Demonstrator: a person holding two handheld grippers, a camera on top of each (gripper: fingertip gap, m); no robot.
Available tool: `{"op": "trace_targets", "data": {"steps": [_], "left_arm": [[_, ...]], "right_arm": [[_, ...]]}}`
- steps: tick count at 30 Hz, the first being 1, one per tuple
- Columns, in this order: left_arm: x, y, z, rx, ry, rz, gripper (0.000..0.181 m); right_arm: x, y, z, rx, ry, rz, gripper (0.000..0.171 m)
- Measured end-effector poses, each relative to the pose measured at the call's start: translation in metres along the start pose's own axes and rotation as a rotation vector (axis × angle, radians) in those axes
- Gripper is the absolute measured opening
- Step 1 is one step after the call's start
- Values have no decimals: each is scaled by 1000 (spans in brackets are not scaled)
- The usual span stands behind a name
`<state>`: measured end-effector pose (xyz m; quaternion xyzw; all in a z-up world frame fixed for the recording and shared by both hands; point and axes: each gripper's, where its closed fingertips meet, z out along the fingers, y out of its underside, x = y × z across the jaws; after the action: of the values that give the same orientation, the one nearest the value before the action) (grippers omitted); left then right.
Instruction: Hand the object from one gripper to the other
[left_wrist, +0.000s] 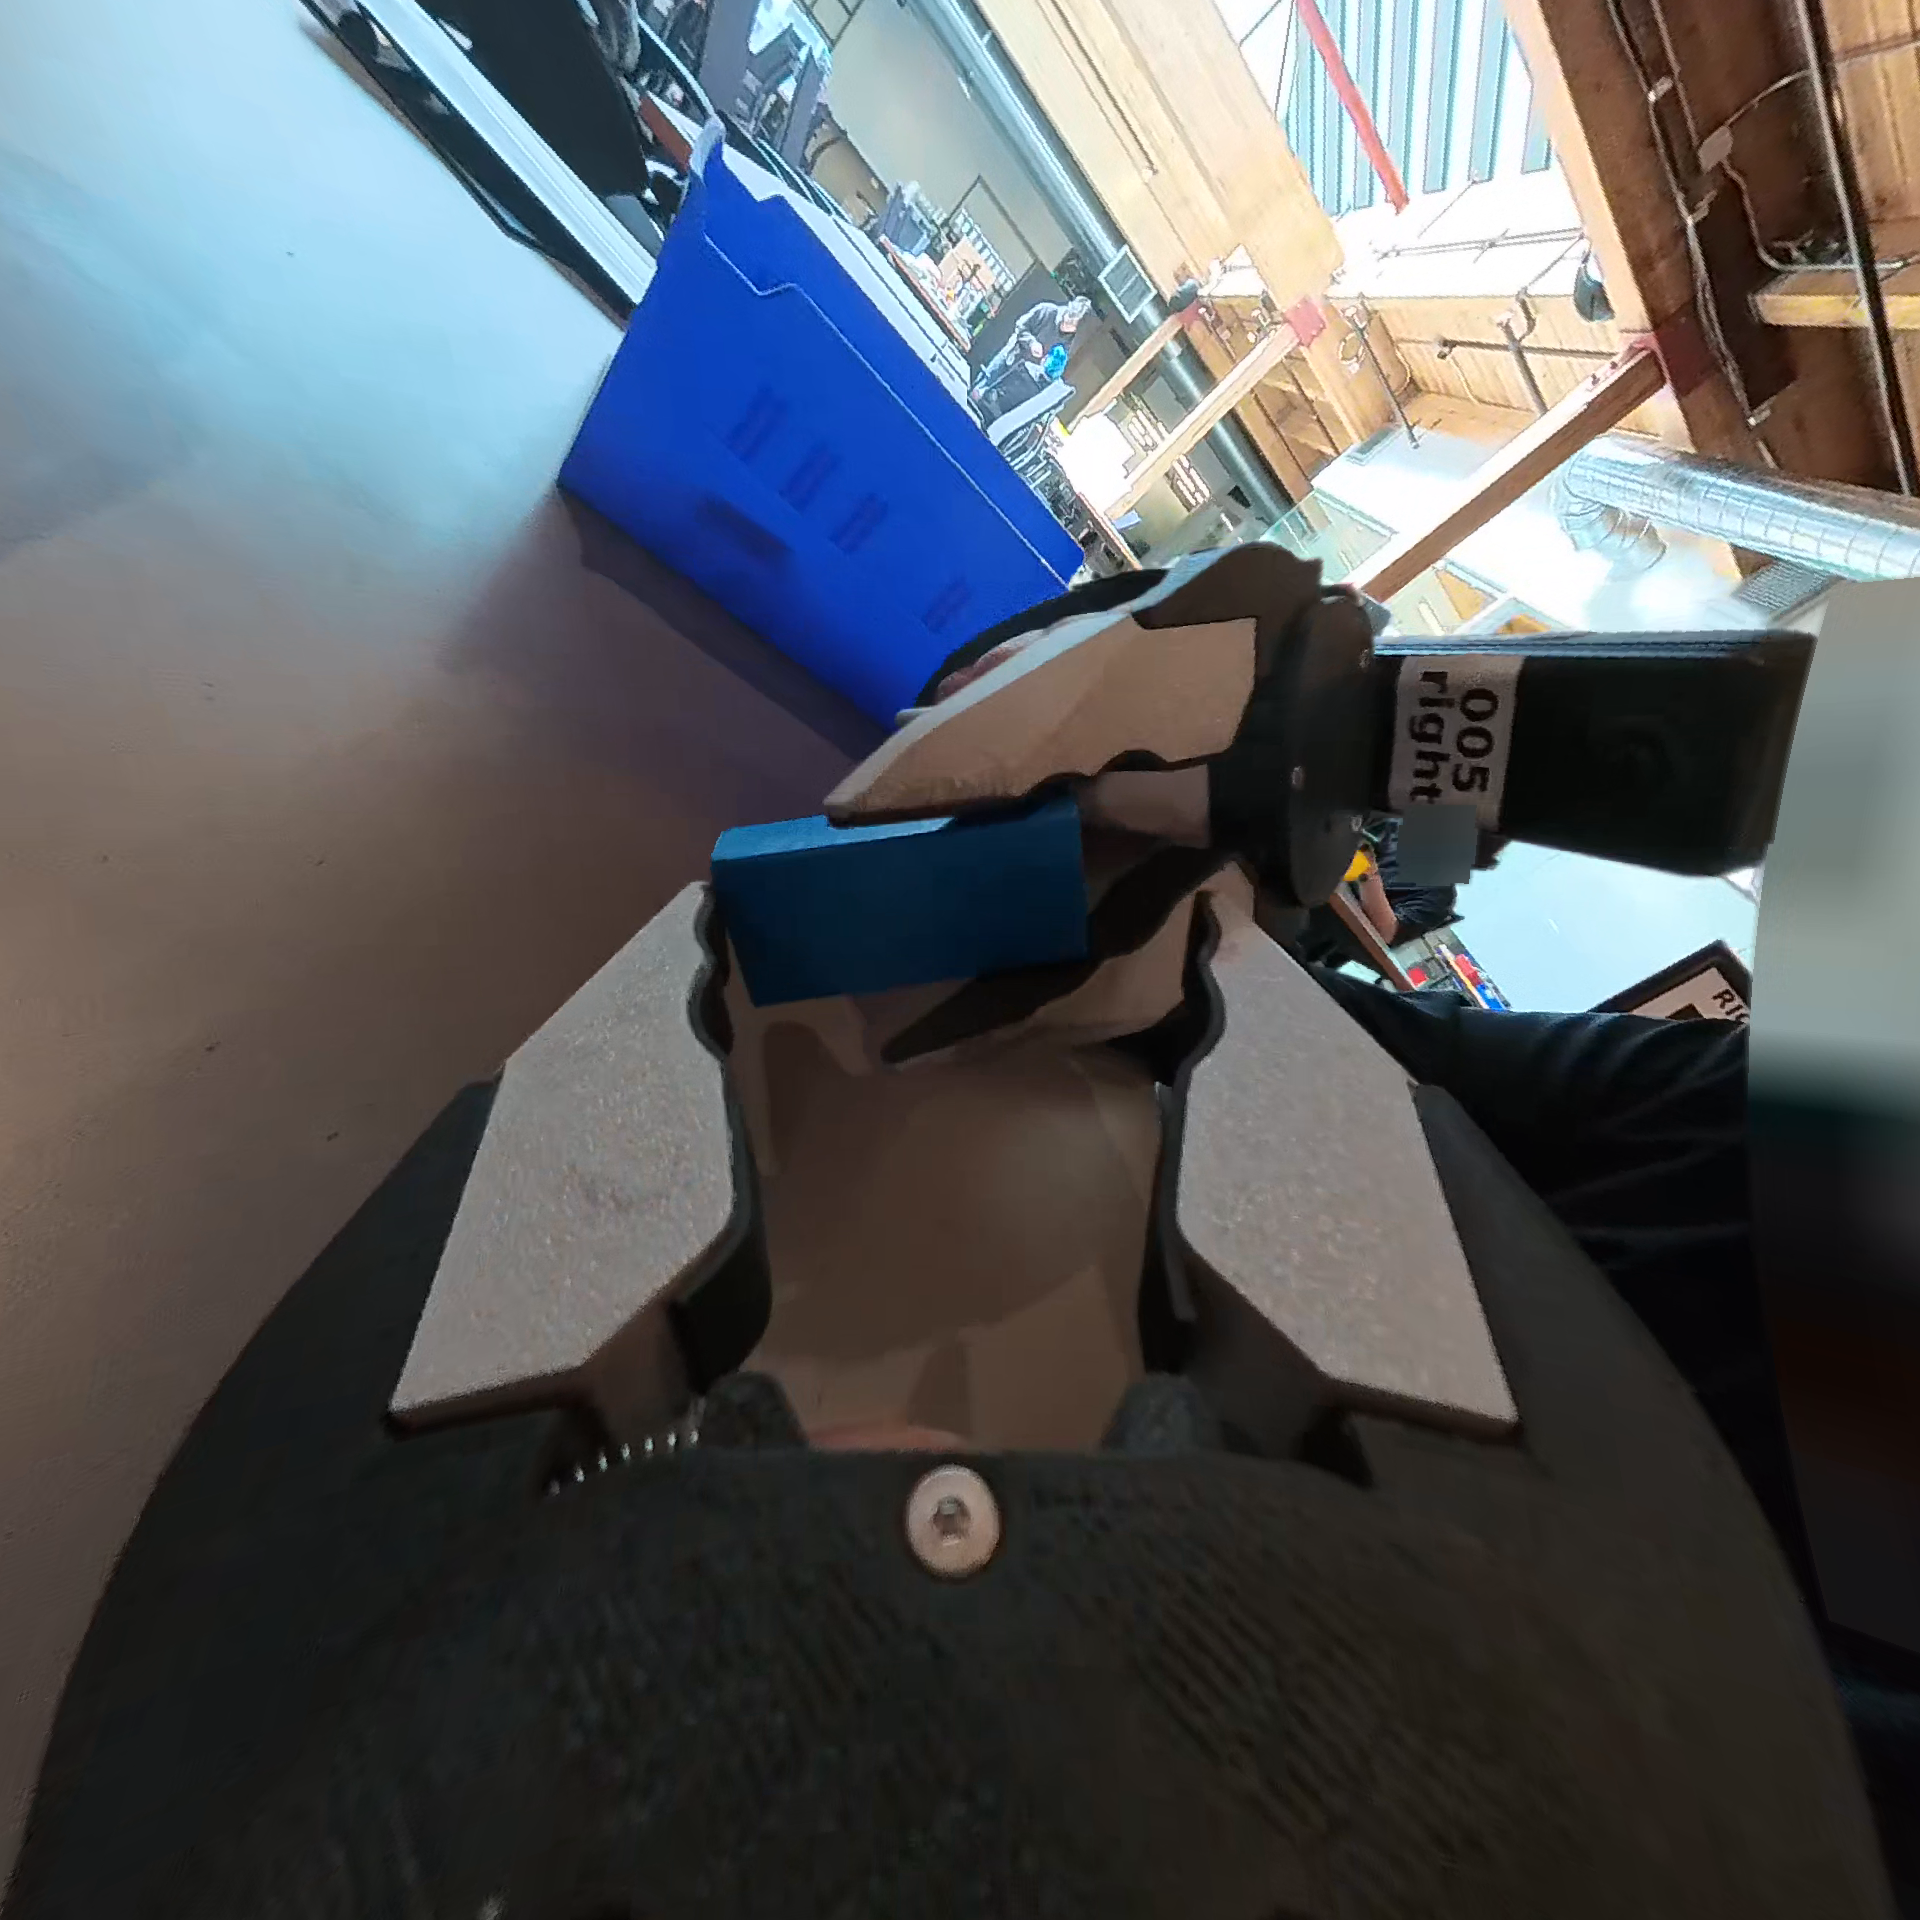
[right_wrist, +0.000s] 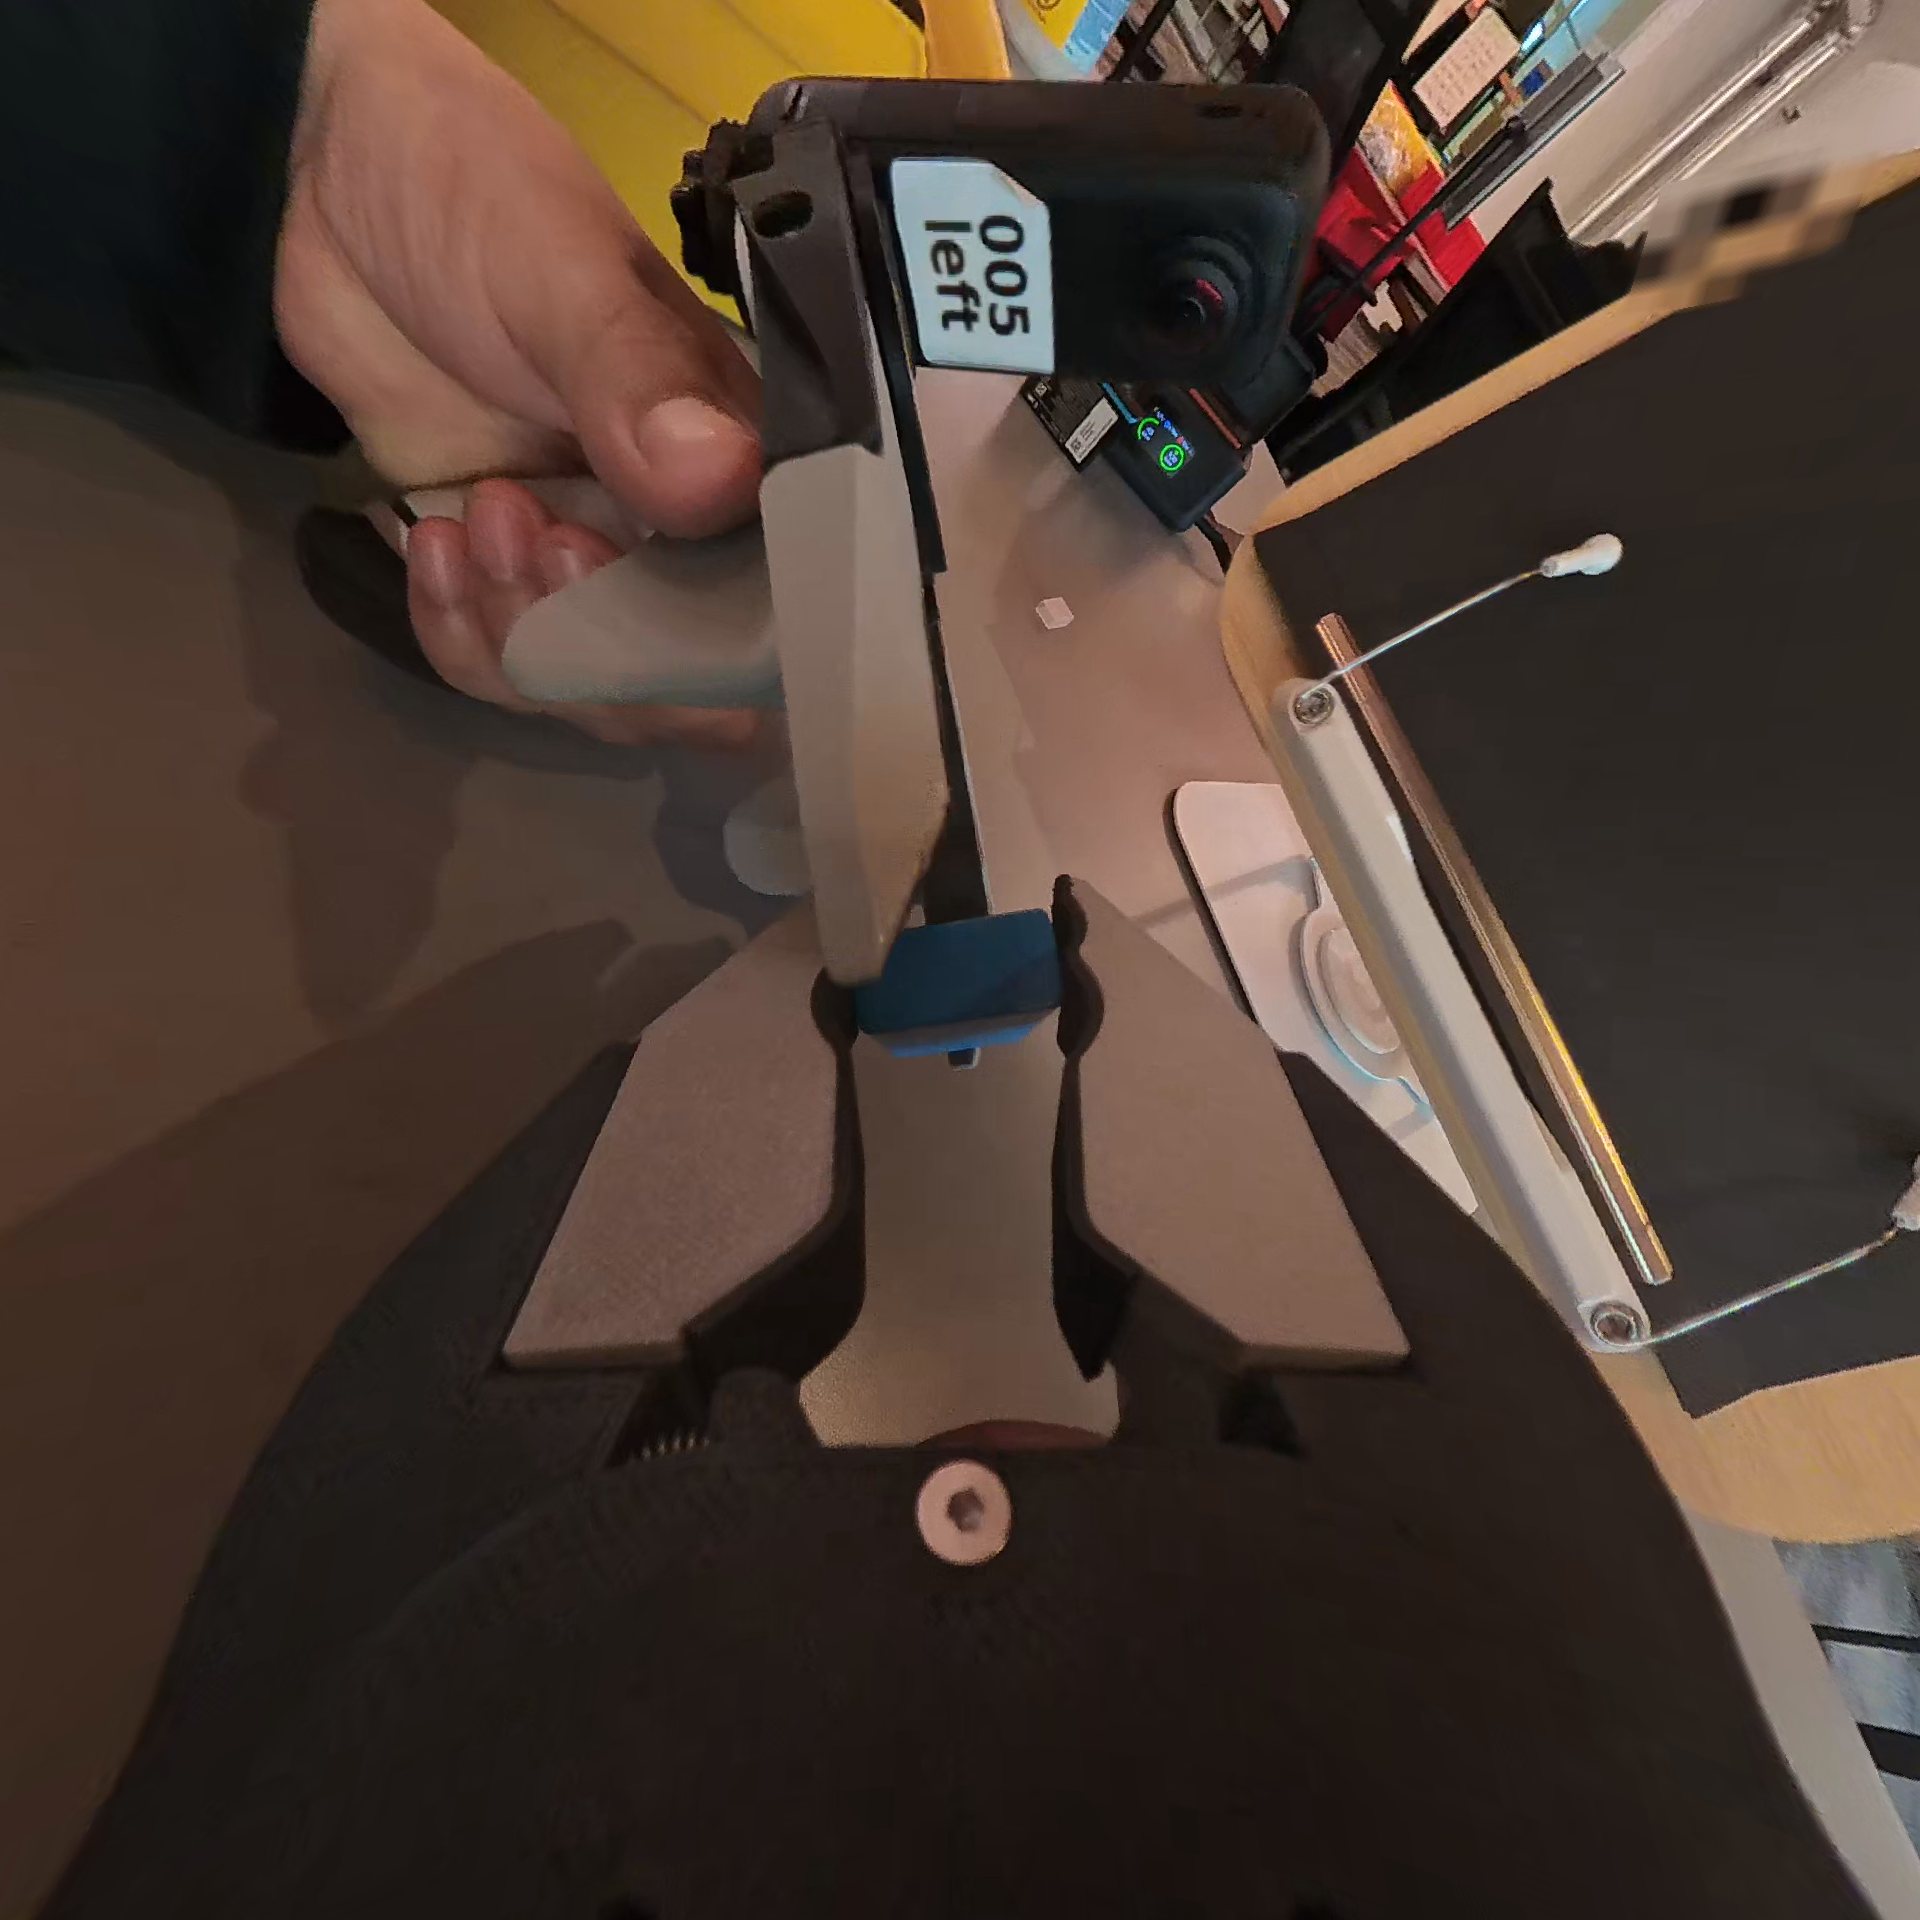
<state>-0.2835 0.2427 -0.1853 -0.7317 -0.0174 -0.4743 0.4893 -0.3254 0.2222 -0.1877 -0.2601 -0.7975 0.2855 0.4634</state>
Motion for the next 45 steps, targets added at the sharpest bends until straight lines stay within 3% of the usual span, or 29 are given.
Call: {"op": "trace_targets", "data": {"steps": [4,8,11,14,16,22,29,32,35,36,40,45], "left_arm": [[-7,-2,3,13,-62,22,72],[-8,-3,2,-6,-95,89,71],[-7,-7,-2,-7,-131,207,71],[-15,-15,-12,-16,-284,443,71],[-18,-28,-20,15,-410,657,71],[1,-39,-25,46,-590,1332,71],[33,-35,-4,107,-594,1659,71],[58,-36,4,183,-547,1704,71],[64,-35,6,194,-541,1718,71],[62,-36,5,187,-549,1713,71],[36,-36,0,113,-646,1619,70],[22,-36,-5,92,-580,1224,68]], "right_arm": [[-7,-8,2,31,-15,17,34],[-8,-7,3,49,-32,25,33],[-10,-13,-1,101,-103,144,39],[-7,-15,-7,158,-234,368,59],[-4,-15,-11,196,-318,495,60],[12,-32,-33,395,-509,806,62],[4,-30,-29,403,-707,1030,62],[2,-49,-46,534,-919,1150,57],[4,-61,-64,648,-1102,1220,30],[4,-60,-62,642,-1096,1228,30],[5,-44,-44,537,-912,1133,30],[20,-15,-24,352,-487,848,30]]}}
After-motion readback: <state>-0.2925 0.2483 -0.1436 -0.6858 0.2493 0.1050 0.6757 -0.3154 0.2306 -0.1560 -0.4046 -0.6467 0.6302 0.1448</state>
